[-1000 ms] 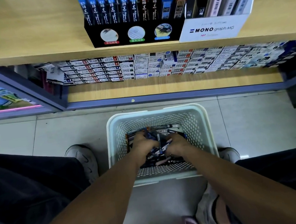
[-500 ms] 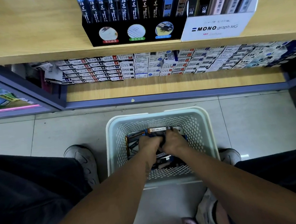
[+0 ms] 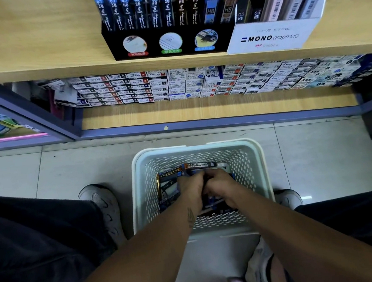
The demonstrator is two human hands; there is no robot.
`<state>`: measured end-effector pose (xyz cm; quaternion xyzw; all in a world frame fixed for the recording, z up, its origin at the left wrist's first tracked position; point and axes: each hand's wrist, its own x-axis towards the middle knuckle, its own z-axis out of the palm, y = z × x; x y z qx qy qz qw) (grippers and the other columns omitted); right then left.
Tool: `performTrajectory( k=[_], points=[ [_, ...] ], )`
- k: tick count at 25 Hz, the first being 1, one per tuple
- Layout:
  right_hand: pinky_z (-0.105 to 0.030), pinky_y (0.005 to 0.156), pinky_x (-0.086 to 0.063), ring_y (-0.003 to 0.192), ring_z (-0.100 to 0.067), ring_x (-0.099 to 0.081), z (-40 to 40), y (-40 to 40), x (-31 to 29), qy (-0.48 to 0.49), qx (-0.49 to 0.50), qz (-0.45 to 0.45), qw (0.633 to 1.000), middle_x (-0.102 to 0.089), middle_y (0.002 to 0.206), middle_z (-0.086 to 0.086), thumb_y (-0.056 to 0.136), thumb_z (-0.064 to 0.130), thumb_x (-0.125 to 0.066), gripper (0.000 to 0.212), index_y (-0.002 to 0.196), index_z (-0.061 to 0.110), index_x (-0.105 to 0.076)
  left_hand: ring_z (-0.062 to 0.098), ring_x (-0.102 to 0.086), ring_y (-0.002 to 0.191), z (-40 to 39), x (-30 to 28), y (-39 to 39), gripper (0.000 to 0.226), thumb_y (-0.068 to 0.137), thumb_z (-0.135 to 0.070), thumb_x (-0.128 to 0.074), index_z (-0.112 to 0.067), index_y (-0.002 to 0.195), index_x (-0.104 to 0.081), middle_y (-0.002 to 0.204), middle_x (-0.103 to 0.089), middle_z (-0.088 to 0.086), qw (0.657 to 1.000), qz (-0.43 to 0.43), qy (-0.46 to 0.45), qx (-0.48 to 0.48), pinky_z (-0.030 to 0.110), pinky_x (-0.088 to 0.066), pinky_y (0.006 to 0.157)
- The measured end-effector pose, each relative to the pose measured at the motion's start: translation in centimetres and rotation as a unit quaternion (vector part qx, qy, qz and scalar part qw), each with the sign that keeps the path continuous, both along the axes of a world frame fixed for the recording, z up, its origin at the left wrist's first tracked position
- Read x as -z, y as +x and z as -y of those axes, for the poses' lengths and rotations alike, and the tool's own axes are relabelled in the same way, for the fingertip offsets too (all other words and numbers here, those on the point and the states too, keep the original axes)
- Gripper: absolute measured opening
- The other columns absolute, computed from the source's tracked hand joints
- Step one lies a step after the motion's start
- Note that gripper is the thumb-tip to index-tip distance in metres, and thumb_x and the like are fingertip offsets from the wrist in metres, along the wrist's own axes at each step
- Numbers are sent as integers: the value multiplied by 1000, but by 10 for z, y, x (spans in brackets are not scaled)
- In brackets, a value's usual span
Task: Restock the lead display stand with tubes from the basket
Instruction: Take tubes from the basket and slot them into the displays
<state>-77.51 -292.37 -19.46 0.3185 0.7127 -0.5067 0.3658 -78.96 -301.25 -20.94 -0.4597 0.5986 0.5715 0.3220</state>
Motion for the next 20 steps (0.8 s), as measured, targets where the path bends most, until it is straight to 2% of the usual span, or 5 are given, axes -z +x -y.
performTrajectory(
  k=[3,7,13,16,20],
  points=[
    [-25,52,-52,61,-17,-64,-3,5,-9,-57,31,4,998,-72,80,-11,75,-25,-56,52,114,7,-69,32,-66,93,-2,4,4,47,90,-15,-66,-4,130,-44,106,-63,17,1000,-13,-17,-1,48,-60,82],
    [-35,76,-61,81,-25,-71,-2,3,-14,-111,87,19,990,-75,98,-16,74,-29,-57,53,109,9,-72,31,-66,93,4,6,8,24,97,-18,-59,-9,119,-52,105,-66,15,999,-33,-14,-40,49,-58,88],
    [-36,82,-61,85,-26,-70,-2,-5,-31,-105,81,38,990,-75,93,-20,79,-20,-56,37,85,10,-76,34,-71,85,15,5,8,17,99,-21,-60,-5,94,-59,93,-70,20,997,-75,-27,-11,54,-61,77],
    [-38,82,-61,81,-24,-70,-13,-12,-41,-58,40,13,997,-75,95,-20,82,-16,-58,29,95,4,-75,23,-59,54,26,-3,6,21,99,-23,-61,-1,97,-63,74,-64,15,996,-71,6,57,32,-50,47],
    [-41,75,-61,71,-26,-68,-25,-24,-54,53,-99,-36,993,-73,91,-23,88,-10,-60,22,103,-1,-74,14,-39,41,45,-31,4,13,96,-16,-66,-4,100,-64,65,-57,10,985,-57,69,150,20,-30,42]
  ],
)
